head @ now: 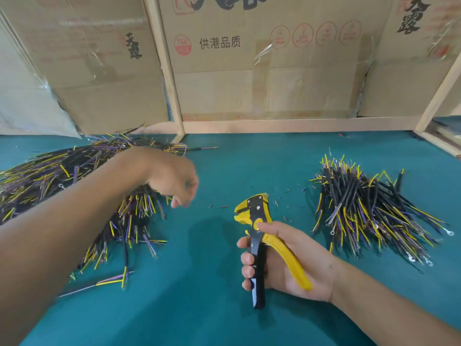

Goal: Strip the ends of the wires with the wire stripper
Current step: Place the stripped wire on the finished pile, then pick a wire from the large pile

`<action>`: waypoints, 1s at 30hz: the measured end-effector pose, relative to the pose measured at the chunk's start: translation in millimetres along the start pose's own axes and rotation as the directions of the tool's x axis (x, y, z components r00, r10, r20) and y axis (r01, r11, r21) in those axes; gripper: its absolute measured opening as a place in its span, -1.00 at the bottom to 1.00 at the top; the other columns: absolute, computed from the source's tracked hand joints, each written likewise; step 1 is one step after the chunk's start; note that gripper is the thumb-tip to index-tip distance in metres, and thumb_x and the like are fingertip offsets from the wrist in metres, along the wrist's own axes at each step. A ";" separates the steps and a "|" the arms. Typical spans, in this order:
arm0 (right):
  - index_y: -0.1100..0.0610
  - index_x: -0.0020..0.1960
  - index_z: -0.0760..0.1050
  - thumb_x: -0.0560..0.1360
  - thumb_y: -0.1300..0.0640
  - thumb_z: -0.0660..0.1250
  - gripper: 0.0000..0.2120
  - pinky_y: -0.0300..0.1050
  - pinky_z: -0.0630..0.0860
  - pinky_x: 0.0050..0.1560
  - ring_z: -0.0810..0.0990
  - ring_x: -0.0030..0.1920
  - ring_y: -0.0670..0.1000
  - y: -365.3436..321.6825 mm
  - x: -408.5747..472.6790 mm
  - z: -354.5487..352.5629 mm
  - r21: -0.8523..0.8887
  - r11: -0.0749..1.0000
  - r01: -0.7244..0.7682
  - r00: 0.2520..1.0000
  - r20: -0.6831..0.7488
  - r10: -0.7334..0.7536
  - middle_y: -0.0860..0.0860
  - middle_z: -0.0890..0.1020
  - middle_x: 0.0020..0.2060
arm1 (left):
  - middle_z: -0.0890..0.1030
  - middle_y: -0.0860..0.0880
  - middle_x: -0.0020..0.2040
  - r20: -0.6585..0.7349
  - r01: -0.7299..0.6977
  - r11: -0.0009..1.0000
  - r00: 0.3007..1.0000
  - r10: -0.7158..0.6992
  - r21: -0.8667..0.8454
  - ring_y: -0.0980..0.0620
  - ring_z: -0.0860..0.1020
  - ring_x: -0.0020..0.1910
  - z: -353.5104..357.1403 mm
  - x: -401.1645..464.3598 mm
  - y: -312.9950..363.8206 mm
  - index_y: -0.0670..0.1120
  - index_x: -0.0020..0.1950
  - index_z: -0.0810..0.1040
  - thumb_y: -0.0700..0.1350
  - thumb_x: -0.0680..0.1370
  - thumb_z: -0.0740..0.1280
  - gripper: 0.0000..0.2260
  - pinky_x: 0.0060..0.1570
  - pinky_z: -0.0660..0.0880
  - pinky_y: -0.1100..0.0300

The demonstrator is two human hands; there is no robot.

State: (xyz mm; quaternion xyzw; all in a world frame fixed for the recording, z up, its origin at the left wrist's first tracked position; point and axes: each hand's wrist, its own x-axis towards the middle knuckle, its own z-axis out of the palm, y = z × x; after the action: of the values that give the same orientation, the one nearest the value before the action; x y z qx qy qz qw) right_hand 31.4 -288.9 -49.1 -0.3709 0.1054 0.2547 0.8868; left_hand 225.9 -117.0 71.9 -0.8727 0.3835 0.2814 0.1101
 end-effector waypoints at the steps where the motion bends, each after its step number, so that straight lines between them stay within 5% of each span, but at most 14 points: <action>1: 0.25 0.11 0.44 0.58 -0.03 0.28 -0.67 0.13 0.55 -0.05 0.46 -0.22 0.16 -0.2 -0.2 0.6 -0.007 1.000 0.000 1.000 -0.007 0.000 0.17 0.44 -0.20 | 0.67 0.11 -0.34 0.032 0.041 0.998 0.999 -0.043 0.045 0.15 0.53 -0.33 10.4 -4.7 -10.2 -0.06 -0.13 0.63 -0.13 0.46 0.39 -0.96 -0.28 0.40 0.27; 4: 0.25 0.09 0.46 0.56 -0.04 0.31 -0.66 0.14 0.54 -0.05 0.46 -0.22 0.17 -0.3 -0.1 1.2 -0.003 1.000 -0.001 1.000 -0.013 0.001 0.17 0.45 -0.21 | 0.69 0.02 -0.18 0.063 0.151 0.976 0.985 -0.162 0.157 0.19 0.51 -0.33 38.7 -24.5 -32.5 -0.05 -0.01 0.64 -0.11 0.42 0.43 -0.84 -0.43 0.35 0.37; 6: 0.26 0.10 0.46 0.55 -0.04 0.31 -0.65 0.15 0.54 -0.05 0.47 -0.23 0.17 0.2 0.8 0.8 -0.003 1.000 -0.003 1.000 -0.014 0.003 0.18 0.45 -0.21 | 0.67 0.01 -0.10 0.057 0.161 0.963 0.983 -0.177 0.214 0.10 0.50 -0.26 59.1 -28.7 -39.3 -0.04 0.02 0.65 -0.04 0.41 0.45 -0.79 -0.35 0.39 0.29; 11: 0.27 0.10 0.49 0.55 -0.01 0.36 -0.66 0.17 0.55 -0.04 0.50 -0.22 0.19 0.6 0.6 -2.7 -0.030 1.000 0.010 1.000 0.016 -0.009 0.20 0.47 -0.19 | 0.56 0.06 -0.22 -0.111 0.097 0.968 0.991 -0.073 0.231 0.01 0.50 -0.20 86.8 -25.4 -42.0 0.01 -0.19 0.49 -0.07 0.43 0.37 -0.93 -0.15 0.48 0.16; 17: 0.26 0.12 0.47 0.56 -0.02 0.31 -0.66 0.18 0.55 -0.04 0.48 -0.22 0.18 0.6 0.4 -1.6 -0.035 0.999 0.010 1.000 -0.005 -0.010 0.19 0.46 -0.19 | 0.41 0.13 -0.28 -0.240 0.059 0.930 0.970 0.032 0.363 0.02 0.44 -0.18 93.9 -22.0 -43.6 0.08 -0.10 0.44 0.03 0.43 0.33 -0.88 -0.21 0.34 0.18; 20: 0.26 0.12 0.47 0.55 -0.02 0.31 -0.66 0.18 0.55 -0.05 0.48 -0.23 0.18 0.3 0.3 -0.7 -0.031 1.000 0.005 1.000 -0.008 -0.006 0.19 0.46 -0.20 | 0.46 0.16 -0.31 -0.295 -0.007 0.979 0.953 0.068 0.202 0.07 0.44 -0.24 91.5 -23.0 -45.0 0.06 -0.14 0.46 -0.04 0.44 0.35 -0.92 -0.18 0.44 0.16; 23: 0.27 0.12 0.48 0.55 0.01 0.35 -0.68 0.18 0.55 -0.05 0.49 -0.23 0.18 0.5 0.1 -0.5 -0.037 0.999 0.007 1.000 -0.005 -0.007 0.20 0.47 -0.20 | 0.53 0.18 -0.26 -0.218 0.018 0.996 0.976 0.002 0.088 0.21 0.44 -0.30 84.9 -31.7 -50.5 0.07 -0.08 0.48 -0.07 0.47 0.36 -0.92 -0.17 0.44 0.19; 30: 0.27 0.11 0.47 0.54 -0.02 0.32 -0.65 0.17 0.56 -0.05 0.49 -0.24 0.18 0.3 -0.5 1.7 -0.046 0.999 0.008 1.000 -0.018 -0.009 0.19 0.46 -0.20 | 0.44 0.16 -0.21 -0.216 0.282 0.910 0.951 -0.223 0.303 0.09 0.46 -0.22 82.7 -45.9 -60.8 0.11 0.08 0.46 -0.02 0.49 0.35 -0.82 -0.32 0.28 0.21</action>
State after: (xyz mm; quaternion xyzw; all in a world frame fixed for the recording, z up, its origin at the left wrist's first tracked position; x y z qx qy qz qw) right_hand 30.8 -287.6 -47.9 -0.3940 0.1061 0.2498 0.8781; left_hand 211.7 -14.0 29.3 -0.9056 0.3170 0.1181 0.2560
